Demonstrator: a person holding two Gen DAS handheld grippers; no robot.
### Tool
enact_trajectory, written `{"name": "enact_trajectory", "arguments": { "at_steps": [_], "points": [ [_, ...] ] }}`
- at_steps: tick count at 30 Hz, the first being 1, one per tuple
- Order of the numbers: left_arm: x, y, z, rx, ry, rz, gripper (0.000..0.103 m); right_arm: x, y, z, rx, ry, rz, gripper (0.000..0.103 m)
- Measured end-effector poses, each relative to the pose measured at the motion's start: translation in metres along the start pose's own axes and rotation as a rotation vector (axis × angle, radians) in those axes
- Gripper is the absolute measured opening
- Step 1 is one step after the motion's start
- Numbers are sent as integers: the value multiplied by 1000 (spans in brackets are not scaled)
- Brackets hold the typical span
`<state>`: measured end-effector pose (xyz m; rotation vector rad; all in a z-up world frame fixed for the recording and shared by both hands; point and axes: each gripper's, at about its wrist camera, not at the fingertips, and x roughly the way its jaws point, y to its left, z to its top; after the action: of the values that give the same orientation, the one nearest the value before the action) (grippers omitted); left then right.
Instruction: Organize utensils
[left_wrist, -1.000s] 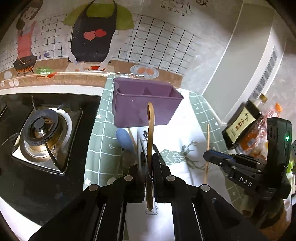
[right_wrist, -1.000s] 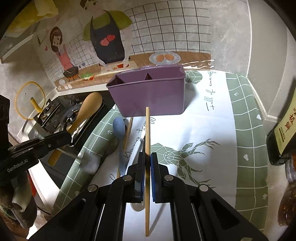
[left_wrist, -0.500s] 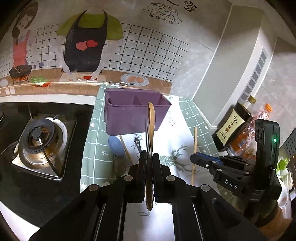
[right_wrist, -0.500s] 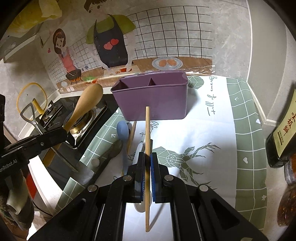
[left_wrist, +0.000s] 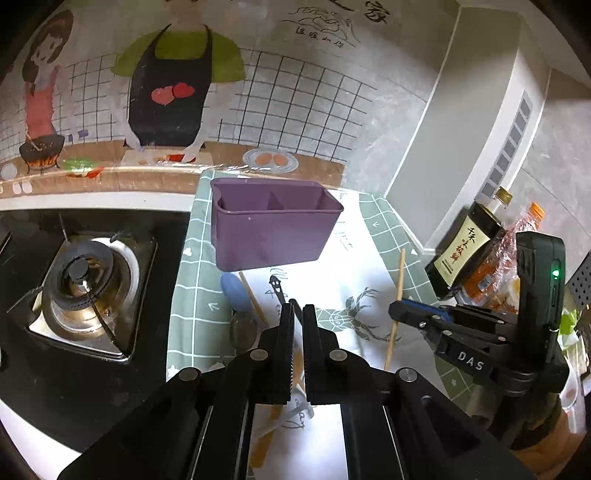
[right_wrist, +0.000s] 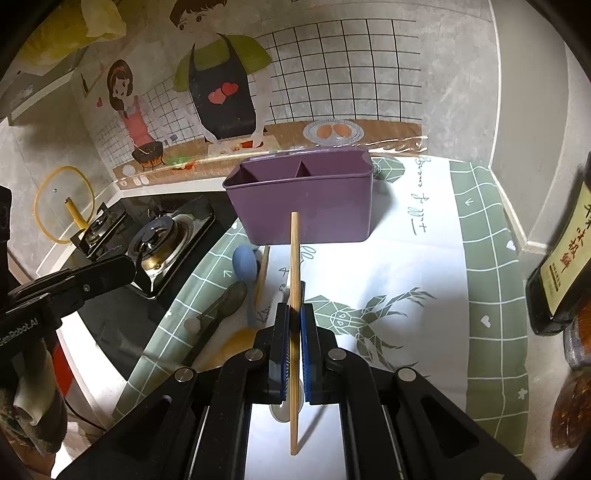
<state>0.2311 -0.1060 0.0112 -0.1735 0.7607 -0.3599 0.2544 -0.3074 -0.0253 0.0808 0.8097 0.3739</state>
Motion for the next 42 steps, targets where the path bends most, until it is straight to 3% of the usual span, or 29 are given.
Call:
{"name": "enact_trajectory", "arguments": {
  "at_steps": [5,8,11,12,16,20,23,24,26,34,38,40,42],
  "points": [
    [6,7,-7,-7,35,13,4,0,-5,-1,14,3,-2,6],
    [20,7,-15,27,115,-27,7,1,-6,-1,14,8,0,6],
    [46,4,-25,75,223,-71,26,1,-6,-1,16,12,3,6],
    [55,3,-29,85,250,-56,37,2,-6,-1,17,12,2,6],
    [88,-8,-43,151,334,-18,46,2,-9,-3,25,14,-3,6],
    [119,-17,-57,221,388,79,47,0,-11,-4,34,16,-10,6],
    [134,-16,-60,201,404,86,47,-2,-11,-3,30,10,-13,6],
    [136,-16,-61,195,400,89,45,-3,-10,-2,28,8,-12,6],
    [136,-15,-60,183,370,93,31,-4,-9,-1,27,6,-13,6],
    [93,-3,-35,64,197,61,30,-7,-8,4,26,-5,-12,6],
    [51,-3,-4,27,57,36,27,-15,-8,17,34,-38,-3,6],
    [36,-7,18,40,0,21,10,-27,-4,34,23,-86,2,6],
    [22,-8,50,40,-59,-3,8,-39,-2,54,13,-141,3,6]
  ]
}}
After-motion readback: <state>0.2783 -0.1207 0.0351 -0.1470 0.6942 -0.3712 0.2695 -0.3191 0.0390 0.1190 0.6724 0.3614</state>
